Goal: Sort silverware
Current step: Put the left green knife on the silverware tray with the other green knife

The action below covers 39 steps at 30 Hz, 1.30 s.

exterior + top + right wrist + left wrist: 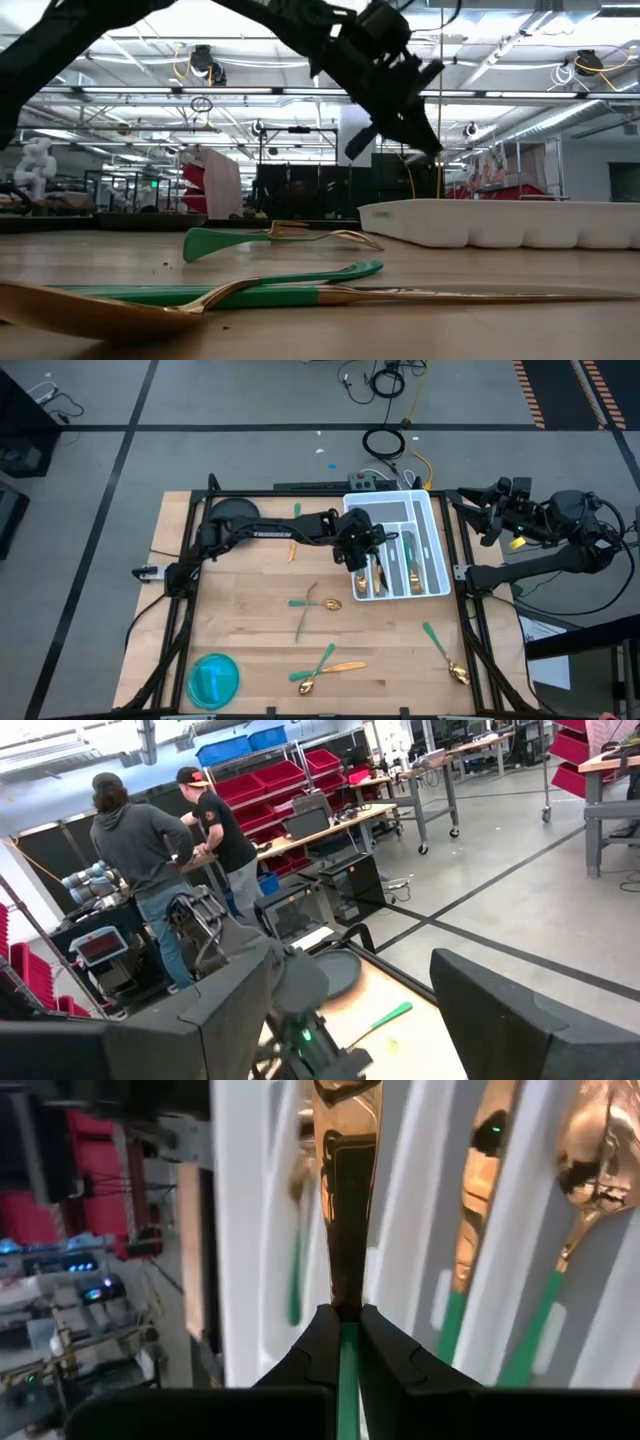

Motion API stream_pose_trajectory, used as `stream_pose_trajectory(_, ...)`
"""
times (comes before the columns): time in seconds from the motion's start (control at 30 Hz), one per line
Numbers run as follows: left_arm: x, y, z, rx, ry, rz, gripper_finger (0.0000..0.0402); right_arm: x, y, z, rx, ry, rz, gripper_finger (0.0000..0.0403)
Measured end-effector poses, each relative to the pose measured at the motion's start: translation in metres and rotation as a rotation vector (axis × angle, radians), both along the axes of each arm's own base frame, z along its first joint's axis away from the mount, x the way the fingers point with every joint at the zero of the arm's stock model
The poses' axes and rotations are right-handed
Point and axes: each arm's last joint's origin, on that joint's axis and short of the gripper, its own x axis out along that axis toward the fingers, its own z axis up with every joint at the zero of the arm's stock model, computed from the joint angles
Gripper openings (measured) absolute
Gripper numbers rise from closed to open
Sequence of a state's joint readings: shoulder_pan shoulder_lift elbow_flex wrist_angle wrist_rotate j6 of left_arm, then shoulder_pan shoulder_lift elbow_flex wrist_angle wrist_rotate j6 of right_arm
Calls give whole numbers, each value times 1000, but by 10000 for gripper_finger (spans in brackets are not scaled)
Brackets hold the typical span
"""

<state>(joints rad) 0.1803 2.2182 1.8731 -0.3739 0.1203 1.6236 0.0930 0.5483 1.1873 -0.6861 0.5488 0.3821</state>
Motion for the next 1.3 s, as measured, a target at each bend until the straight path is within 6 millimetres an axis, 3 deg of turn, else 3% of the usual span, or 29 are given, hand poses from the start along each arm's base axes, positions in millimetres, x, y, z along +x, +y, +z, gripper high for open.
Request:
stream_pose_trajectory(0.27,9,2,-31,-5,38,-16,18,0,0,-1,-2,15,0,267)
stream_pose_trajectory(0.67,12,9,-37,-39,3,-45,18,0,0,-1,-7,18,1,267)
stream_pose_trajectory(1.3,19,9,-81,27,78,-73,17,2,0,-2,-1,23,0,267)
